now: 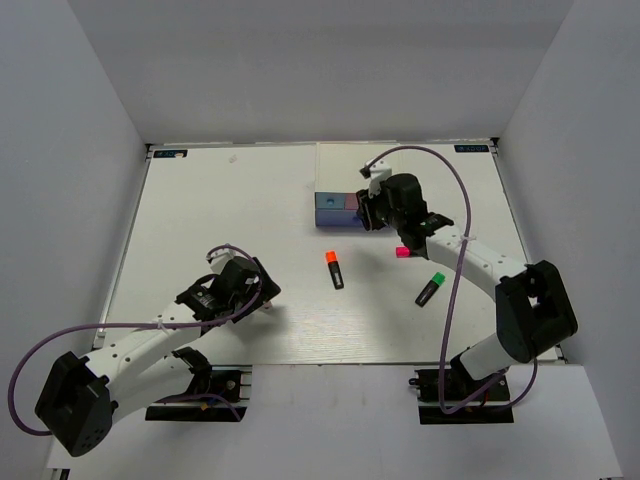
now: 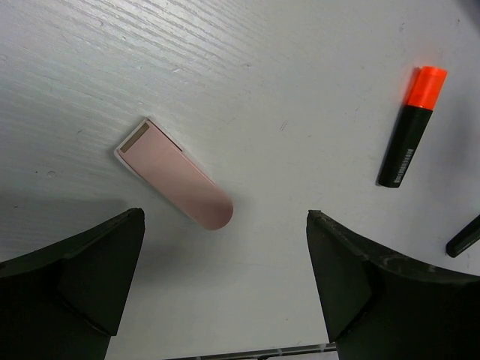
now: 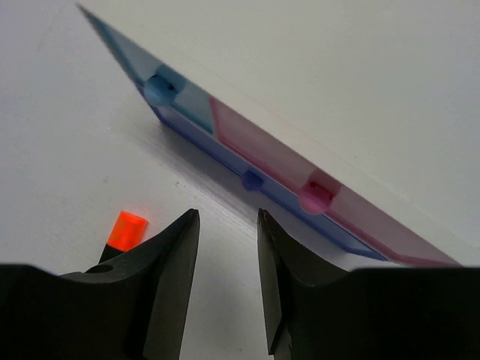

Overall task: Sort the stationery into containers
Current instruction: Open the drawer

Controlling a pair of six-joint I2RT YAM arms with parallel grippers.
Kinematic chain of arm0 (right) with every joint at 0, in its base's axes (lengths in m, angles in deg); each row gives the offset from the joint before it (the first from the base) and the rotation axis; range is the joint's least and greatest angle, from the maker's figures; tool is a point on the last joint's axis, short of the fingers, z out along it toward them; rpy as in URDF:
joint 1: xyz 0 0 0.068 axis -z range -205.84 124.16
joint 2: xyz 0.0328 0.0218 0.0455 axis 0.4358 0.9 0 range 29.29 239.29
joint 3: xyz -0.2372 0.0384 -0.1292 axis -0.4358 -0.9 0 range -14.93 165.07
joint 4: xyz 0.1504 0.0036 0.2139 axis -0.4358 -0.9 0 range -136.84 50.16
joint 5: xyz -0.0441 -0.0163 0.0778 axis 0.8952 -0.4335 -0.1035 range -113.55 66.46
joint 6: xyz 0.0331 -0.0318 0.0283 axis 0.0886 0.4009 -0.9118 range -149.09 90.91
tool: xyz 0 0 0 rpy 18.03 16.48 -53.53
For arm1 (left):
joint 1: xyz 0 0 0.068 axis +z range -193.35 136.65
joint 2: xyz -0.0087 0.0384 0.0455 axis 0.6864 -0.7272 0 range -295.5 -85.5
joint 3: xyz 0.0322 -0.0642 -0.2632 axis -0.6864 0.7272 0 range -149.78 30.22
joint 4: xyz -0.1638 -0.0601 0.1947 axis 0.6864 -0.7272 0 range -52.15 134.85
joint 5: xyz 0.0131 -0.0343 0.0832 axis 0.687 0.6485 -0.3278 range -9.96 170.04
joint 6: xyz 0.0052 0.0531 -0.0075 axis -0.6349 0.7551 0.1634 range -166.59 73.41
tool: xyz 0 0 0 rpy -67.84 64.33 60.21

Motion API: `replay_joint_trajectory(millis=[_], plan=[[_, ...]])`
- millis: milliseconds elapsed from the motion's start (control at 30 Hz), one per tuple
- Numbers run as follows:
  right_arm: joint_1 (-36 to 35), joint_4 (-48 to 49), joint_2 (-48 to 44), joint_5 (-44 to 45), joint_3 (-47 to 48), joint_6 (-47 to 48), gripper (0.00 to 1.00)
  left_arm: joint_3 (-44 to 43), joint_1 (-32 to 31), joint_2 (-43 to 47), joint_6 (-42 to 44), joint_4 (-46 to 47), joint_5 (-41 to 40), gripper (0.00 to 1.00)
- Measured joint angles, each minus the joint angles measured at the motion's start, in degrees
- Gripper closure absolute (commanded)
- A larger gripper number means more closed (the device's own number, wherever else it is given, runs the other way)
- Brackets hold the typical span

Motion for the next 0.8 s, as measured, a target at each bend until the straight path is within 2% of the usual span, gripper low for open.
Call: replay_joint_trajectory(millis=[367,800], plan=[[3.54,-3.23,2.69,8.15,1.6,-18.45,0.57,0.0,0.0,-0.04,0.04,0.09,0.11,0.01],[4.07,-4.48,8.2,12.66,6.08,-28.26,0.57,0.0,0.0,-0.04,0.04,0.11,0.15,0.01]])
